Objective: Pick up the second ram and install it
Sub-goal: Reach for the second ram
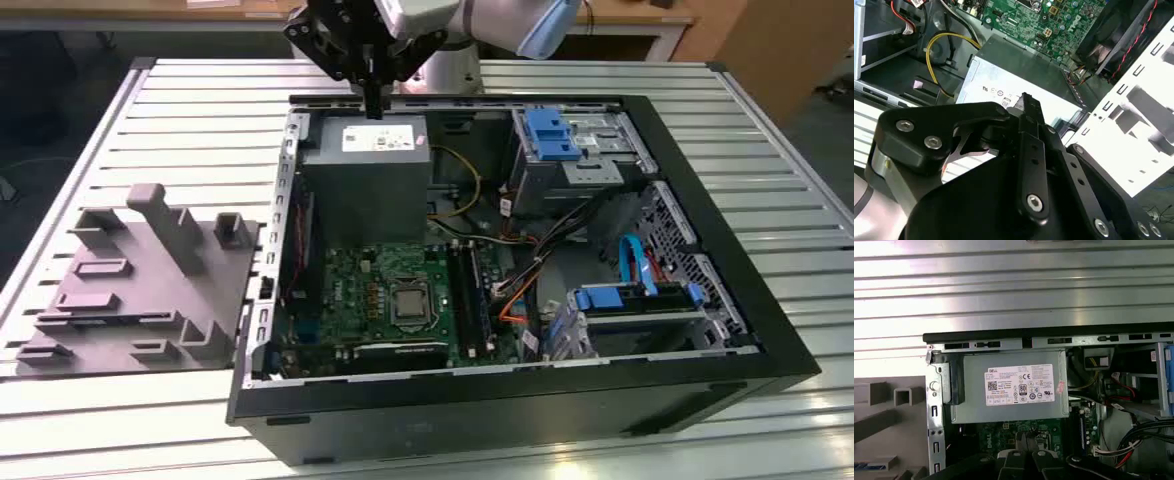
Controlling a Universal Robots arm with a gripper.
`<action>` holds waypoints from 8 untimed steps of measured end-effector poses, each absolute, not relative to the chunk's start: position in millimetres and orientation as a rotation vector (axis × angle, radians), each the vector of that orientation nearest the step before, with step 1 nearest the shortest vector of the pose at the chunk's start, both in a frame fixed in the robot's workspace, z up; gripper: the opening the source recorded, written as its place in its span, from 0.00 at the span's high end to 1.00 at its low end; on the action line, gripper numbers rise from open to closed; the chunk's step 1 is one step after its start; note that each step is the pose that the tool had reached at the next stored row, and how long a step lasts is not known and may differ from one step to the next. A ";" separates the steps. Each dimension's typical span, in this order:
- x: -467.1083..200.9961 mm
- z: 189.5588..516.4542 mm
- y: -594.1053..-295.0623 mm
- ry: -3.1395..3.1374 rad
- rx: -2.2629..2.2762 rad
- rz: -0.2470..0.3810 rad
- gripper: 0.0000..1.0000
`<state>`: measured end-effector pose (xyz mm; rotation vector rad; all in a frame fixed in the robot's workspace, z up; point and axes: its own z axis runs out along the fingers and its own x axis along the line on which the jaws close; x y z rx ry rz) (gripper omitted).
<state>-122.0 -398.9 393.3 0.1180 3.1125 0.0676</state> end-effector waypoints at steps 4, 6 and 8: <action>-121.9 393.3 -398.9 3.112 0.118 0.068 0.90; -122.0 393.3 -398.9 3.112 0.118 0.068 0.90; -122.0 393.3 -398.9 3.112 0.118 0.068 0.90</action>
